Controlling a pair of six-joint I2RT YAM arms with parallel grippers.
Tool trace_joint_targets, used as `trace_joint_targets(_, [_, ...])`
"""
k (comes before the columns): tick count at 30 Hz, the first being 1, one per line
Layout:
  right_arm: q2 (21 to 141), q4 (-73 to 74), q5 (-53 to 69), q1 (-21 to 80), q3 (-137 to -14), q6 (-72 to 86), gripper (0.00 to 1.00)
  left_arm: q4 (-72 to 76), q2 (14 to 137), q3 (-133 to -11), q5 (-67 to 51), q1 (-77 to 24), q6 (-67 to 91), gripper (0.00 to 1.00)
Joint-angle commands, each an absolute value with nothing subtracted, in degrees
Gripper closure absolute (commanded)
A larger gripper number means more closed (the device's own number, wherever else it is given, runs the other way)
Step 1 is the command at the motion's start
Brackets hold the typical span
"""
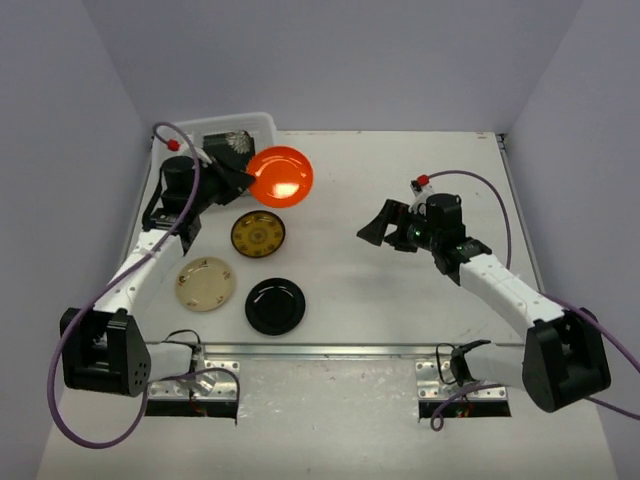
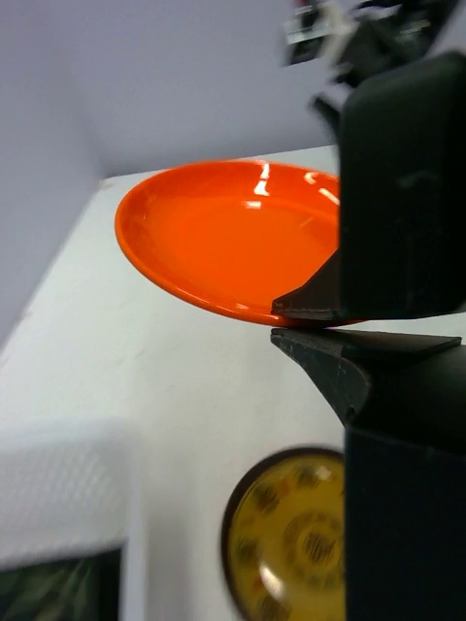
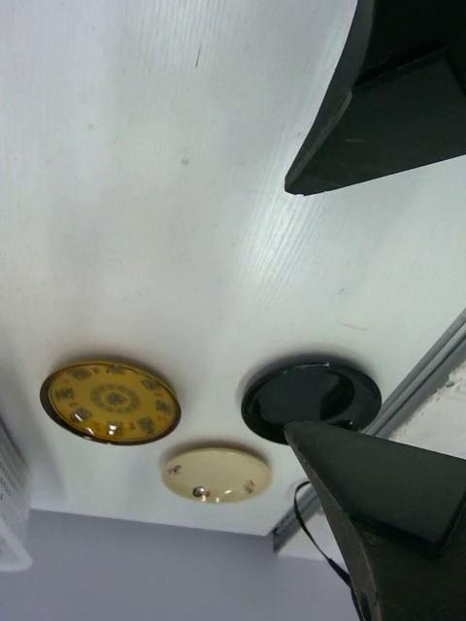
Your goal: Place the plates into the plastic bin on the countertop
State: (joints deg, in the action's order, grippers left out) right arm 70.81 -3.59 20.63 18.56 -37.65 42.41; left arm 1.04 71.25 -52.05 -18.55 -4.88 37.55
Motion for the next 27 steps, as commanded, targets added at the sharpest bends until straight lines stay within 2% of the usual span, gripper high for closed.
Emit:
trace_joint_targets(1, [64.50, 3.94, 16.77, 18.17, -36.38, 36.73, 0.01, 0.18, 74.88, -58.73, -0.78, 5.80, 43.13, 1.00])
trace_joint_targets(5, [59.62, 4.36, 19.63, 18.12, -32.67, 36.36, 0.01, -3.10, 85.94, -68.92, 7.52, 10.35, 43.84, 1.00])
trace_joint_targets(13, [54.70, 3.52, 25.18, 18.19, -27.58, 34.84, 0.01, -9.85, 111.61, -95.41, 0.38, 13.10, 35.68, 1.00])
trace_joint_targets(17, [56.84, 1.55, 29.30, 18.46, -26.75, 35.42, 0.01, -11.75, 116.81, -98.88, -1.90, 13.24, 35.36, 1.00])
trace_joint_targets(20, [59.69, -0.20, 30.84, 19.41, -26.50, 36.25, 0.01, -11.99, 119.03, -100.06, -3.38, 13.18, 35.59, 0.96])
trace_joint_targets(21, [60.64, -1.43, 31.37, 20.03, -26.37, 36.73, 0.01, -12.30, 119.78, -100.37, -3.77, 13.18, 35.73, 0.91])
trace_joint_targets(22, [61.71, -3.22, 32.02, 20.81, -26.07, 37.60, 0.01, -12.48, 120.10, -100.46, -4.21, 13.18, 35.90, 0.79])
trace_joint_targets(27, [72.94, -10.20, 31.54, 28.21, -27.39, 40.26, 0.01, -12.67, 119.35, -99.94, -4.63, 13.27, 36.11, 0.12])
